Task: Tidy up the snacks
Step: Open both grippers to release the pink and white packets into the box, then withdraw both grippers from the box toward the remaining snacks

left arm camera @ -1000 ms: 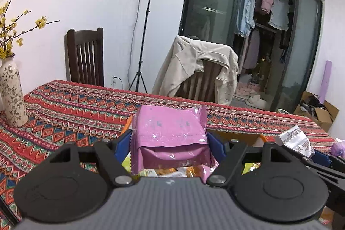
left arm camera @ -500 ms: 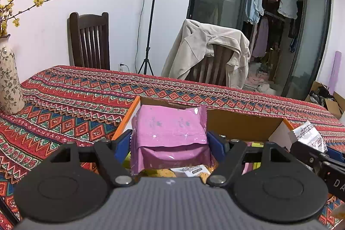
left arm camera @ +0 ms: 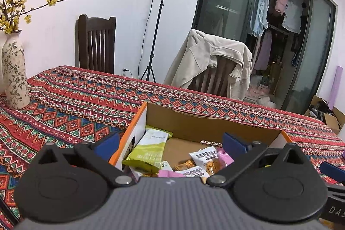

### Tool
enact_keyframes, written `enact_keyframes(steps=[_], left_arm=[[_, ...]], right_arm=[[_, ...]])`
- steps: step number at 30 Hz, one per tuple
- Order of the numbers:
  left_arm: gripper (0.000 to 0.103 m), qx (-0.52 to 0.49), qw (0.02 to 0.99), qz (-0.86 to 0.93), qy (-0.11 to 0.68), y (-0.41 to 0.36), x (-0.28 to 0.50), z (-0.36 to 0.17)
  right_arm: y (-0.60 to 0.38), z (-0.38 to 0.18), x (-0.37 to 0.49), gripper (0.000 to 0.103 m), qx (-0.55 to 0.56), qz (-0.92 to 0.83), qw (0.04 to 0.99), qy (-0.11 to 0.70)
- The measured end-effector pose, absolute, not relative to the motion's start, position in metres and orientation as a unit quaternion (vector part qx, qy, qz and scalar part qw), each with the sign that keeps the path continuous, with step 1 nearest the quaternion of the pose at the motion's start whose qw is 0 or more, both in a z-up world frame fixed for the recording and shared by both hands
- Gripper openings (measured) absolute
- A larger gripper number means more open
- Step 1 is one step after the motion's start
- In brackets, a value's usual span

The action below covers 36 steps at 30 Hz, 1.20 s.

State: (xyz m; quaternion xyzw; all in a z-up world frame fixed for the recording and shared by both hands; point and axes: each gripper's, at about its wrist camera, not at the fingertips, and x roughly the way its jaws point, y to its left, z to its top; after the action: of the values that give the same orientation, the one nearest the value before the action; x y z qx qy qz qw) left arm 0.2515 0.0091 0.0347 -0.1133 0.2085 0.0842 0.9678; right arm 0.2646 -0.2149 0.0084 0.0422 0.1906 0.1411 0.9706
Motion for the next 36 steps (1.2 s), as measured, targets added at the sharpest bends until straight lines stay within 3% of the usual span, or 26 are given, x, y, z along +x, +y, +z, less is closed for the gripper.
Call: enact_keyframes(steps=[22,36], left_arm=[[0.103,-0.101,0.974,0.054,0.198,0.004,0.193,0.069],[0.103,-0.079,0.965,0.046,0.246,0.029,0.131,0.013]], right_arm=[[-0.223,0.031,0.212,0.103,0.025,0.154,0.971,0.180],[-0.241,-0.008,0.158,0.103,0.018,0.161,0.955,0.250]])
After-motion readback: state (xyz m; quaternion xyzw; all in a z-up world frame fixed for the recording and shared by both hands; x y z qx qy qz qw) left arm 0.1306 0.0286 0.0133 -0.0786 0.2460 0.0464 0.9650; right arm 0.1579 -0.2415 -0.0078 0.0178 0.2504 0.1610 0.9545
